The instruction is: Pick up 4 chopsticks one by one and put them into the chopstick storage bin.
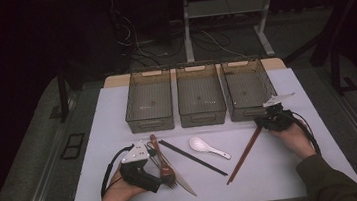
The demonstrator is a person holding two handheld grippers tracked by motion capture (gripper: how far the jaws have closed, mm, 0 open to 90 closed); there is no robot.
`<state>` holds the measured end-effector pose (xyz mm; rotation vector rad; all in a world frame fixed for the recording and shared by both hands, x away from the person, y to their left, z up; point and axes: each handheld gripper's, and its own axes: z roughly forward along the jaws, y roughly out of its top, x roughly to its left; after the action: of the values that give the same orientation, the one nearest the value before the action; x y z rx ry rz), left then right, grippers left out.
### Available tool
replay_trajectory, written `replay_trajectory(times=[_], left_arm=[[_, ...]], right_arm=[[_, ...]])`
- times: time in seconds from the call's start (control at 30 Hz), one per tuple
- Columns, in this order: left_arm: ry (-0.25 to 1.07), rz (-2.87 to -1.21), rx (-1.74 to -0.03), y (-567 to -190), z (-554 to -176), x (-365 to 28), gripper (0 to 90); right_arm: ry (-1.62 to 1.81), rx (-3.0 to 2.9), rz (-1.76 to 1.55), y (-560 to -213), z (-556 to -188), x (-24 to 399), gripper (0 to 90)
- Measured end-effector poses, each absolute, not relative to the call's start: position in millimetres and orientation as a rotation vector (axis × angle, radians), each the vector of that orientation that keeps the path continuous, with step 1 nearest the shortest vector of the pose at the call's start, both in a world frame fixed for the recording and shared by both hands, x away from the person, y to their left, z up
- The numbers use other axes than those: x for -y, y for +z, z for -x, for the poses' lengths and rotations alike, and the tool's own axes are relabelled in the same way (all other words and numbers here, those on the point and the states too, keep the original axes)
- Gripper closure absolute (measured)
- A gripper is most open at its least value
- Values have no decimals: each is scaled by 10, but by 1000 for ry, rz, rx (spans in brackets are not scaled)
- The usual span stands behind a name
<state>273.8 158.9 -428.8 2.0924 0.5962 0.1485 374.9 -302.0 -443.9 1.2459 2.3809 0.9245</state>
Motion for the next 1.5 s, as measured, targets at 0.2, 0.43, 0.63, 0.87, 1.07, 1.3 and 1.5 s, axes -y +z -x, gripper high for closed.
replay_trajectory(times=[0.2,0.43,0.63,0.87,1.07,1.3,1.5], left_arm=[[148,-2094,-594,-4284,-2736,-1592,0],[146,-2097,-589,-4286,-2735,-1589,0],[145,-2099,-587,-4285,-2734,-1588,0],[144,-2104,-584,-4287,-2734,-1584,0],[143,-2105,-586,-4290,-2730,-1578,0],[141,-2107,-586,-4291,-2729,-1577,0],[140,-2109,-583,-4294,-2731,-1574,0]], right_arm=[[906,-2386,-1248,-4449,-3745,3033,895],[889,-2384,-1254,-4455,-3737,3075,895],[884,-2392,-1255,-4451,-3722,3087,895],[863,-2403,-1254,-4445,-3693,3119,895],[848,-2405,-1254,-4443,-3669,3155,895],[834,-2405,-1258,-4432,-3637,3213,894],[827,-2399,-1272,-4420,-3609,3281,895]])
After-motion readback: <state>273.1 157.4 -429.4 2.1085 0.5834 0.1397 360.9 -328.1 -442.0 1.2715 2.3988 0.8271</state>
